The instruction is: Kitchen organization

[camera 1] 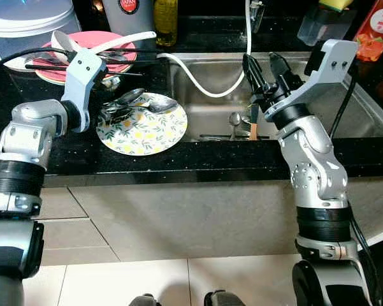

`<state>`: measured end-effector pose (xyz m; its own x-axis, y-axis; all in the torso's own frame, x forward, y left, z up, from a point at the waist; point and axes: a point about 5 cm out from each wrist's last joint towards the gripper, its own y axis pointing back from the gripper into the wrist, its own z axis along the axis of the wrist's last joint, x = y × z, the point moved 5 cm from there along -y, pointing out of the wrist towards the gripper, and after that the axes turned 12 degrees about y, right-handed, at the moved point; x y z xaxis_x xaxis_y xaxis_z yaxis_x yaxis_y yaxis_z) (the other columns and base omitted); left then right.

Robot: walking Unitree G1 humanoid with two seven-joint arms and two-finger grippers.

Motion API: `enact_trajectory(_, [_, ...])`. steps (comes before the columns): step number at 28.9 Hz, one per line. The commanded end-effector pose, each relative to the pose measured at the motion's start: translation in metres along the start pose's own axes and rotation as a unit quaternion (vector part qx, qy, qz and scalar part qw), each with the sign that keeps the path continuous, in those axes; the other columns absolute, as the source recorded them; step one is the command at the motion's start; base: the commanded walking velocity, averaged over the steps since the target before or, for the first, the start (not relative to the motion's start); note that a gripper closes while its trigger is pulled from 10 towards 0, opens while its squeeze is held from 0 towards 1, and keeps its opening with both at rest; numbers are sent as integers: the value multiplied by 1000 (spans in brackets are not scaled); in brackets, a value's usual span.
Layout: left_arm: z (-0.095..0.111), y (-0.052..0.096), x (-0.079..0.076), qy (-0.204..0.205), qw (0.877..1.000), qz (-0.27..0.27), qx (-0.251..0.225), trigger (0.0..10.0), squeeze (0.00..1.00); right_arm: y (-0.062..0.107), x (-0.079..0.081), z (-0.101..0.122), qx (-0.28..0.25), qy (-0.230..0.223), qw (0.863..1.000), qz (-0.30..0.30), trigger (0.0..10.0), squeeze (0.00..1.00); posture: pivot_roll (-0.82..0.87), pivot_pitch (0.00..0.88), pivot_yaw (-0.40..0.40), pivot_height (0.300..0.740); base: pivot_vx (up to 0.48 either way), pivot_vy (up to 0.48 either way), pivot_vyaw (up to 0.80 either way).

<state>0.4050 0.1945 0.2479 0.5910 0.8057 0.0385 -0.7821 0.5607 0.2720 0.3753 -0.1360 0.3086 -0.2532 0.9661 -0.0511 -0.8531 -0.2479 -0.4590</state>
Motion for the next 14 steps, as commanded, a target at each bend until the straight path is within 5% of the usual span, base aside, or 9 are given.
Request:
enact_trajectory(1, [-2, 0, 1, -3, 1000, -11, 11, 10000, 200, 1, -1, 2, 0, 1, 1000, 0, 10000, 0, 79, 81, -20, 740, 0, 0, 0])
enact_trajectory(2, [-3, -2, 0, -2, 1000, -17, 14, 10000, 0, 1, -1, 2, 1, 1, 1000, 0, 10000, 0, 76, 79, -20, 740, 0, 0, 0])
enact_trajectory(14, [-13, -11, 3, 11, 998, -56, 41, 10000, 0, 3, -4, 5, 0, 8, 1000, -4, 10000, 0, 56, 76, -16, 740, 0, 0, 0])
